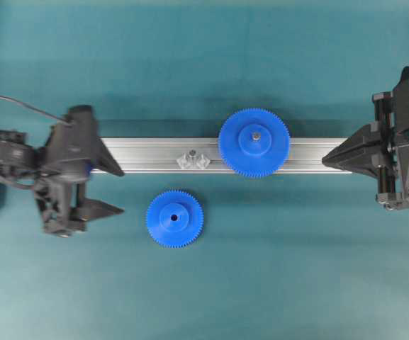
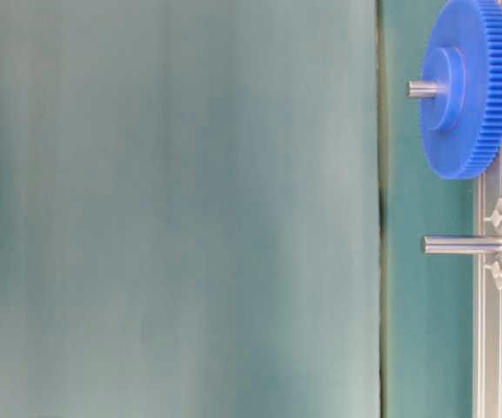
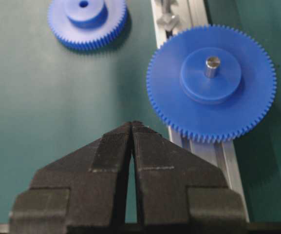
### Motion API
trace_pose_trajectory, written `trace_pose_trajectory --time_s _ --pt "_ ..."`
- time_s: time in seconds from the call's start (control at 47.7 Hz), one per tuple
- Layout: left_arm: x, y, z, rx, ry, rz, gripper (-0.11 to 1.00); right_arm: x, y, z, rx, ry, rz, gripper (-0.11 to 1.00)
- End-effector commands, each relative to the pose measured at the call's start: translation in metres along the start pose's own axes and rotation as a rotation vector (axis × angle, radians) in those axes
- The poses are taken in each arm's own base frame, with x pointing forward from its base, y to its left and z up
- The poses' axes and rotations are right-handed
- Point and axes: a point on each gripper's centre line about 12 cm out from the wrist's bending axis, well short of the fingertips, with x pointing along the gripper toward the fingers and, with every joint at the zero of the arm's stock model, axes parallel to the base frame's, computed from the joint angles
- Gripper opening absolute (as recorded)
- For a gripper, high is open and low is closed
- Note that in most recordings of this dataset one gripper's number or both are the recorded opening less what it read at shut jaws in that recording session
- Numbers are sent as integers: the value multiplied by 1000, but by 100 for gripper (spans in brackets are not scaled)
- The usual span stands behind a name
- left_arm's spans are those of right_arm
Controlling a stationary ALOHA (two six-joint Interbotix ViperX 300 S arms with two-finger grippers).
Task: Find the location of the shaft and insert the small gear.
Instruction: 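Lower the left gripper over the small blue gear and close on its hub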
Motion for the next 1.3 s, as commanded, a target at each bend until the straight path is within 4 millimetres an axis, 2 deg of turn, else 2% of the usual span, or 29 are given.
trace_pose_trajectory --time_s 0.0,0.378,0.608,0.797,1.07,1.28 --pt "9 -4 7 5 0 -7 88 -1 0 7 9 -20 0 8" --pt "70 -4 -3 24 127 17 89 2 -6 -4 23 -6 -19 8" --pt "102 -7 1 49 157 19 89 2 -7 -7 24 -4 -22 8" --pt "117 -8 -1 57 195 23 89 2 -7 -10 25 -22 -21 8" --pt "129 -18 -5 73 217 9 90 3 -8 -14 26 -30 -22 8" --pt "135 -17 -10 72 243 13 90 4 -9 -18 27 -36 -23 8"
